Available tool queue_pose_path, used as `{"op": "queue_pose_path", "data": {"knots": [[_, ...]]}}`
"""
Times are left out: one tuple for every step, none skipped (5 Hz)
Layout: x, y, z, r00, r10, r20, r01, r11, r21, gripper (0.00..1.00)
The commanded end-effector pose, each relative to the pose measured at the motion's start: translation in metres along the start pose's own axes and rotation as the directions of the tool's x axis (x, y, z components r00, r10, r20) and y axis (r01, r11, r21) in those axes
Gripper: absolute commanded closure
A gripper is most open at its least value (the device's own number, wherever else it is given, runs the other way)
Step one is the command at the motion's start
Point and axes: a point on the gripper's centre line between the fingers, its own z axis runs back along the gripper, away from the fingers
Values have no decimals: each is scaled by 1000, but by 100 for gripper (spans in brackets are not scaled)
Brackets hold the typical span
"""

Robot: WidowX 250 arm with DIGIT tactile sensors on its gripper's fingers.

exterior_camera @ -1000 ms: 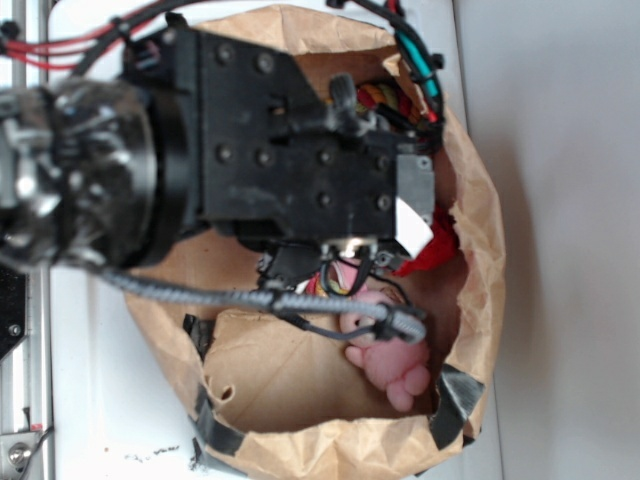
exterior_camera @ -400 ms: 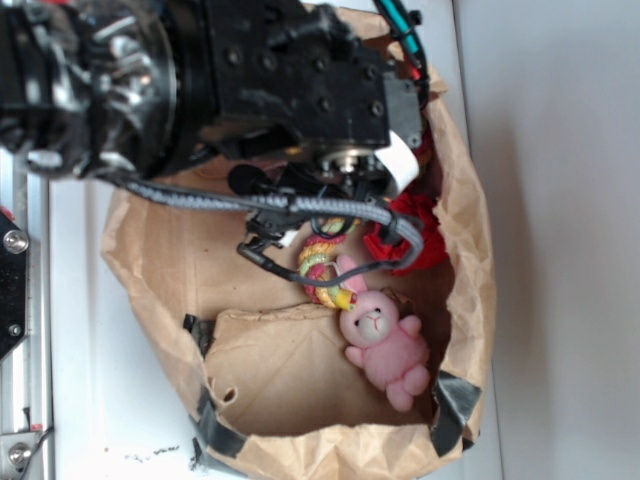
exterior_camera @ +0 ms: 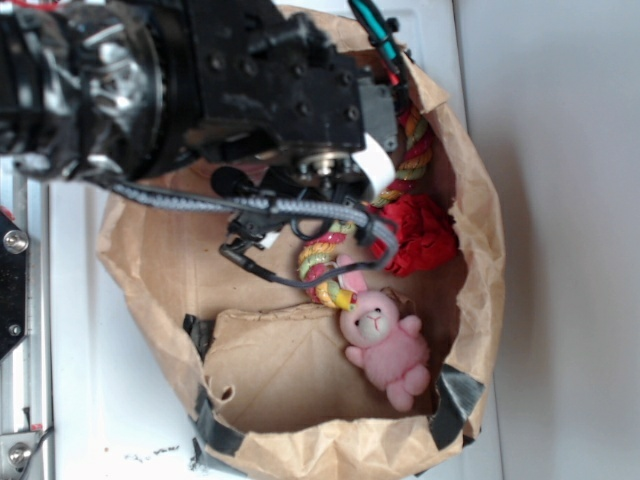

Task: Grab the rock.

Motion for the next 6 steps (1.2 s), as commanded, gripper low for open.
{"op": "queue_pose_path", "data": {"knots": [[11, -11, 19, 999, -24, 44, 22, 998, 58, 0], [15, -16, 15, 999, -20, 33, 18, 998, 60, 0], [22, -16, 12, 999, 1, 34, -3, 998, 63, 0], [22, -16, 12, 999, 1, 34, -3, 998, 63, 0], [22, -16, 12, 999, 1, 34, -3, 998, 63, 0], [22, -16, 12, 999, 1, 34, -3, 998, 63, 0]]}}
